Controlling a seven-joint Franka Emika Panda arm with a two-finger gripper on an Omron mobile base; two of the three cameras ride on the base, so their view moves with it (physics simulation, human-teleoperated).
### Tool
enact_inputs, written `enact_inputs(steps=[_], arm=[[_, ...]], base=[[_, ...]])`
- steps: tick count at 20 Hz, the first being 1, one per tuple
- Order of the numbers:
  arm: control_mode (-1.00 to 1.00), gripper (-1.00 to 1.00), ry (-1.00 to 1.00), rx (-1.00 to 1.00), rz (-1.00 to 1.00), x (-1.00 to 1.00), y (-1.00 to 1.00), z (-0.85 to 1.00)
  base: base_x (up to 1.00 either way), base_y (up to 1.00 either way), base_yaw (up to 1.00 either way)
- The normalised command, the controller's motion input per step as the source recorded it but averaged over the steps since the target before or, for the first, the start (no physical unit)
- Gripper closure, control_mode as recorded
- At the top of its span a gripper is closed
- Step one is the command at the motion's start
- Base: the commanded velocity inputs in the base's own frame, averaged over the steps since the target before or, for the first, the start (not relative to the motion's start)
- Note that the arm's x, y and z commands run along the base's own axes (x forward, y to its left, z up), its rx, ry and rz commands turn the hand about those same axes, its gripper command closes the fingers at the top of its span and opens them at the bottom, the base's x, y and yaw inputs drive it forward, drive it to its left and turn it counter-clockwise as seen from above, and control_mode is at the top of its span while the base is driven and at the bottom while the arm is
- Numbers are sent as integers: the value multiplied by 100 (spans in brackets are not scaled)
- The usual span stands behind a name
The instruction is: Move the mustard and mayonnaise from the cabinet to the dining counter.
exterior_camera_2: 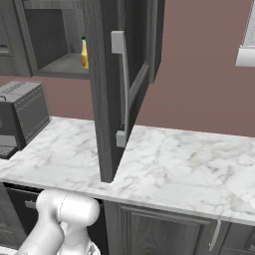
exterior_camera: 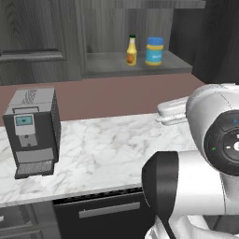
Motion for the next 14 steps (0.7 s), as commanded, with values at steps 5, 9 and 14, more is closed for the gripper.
enact_inputs(steps=[5,9,14], arm=[[-100,-100,15,13,9,58,0,15],[-100,-100,5,10,5,55,-2,1],[-100,-100,0,11,3,50,0,0]], base=[[0,0,0],[0,0,0],[0,0,0]])
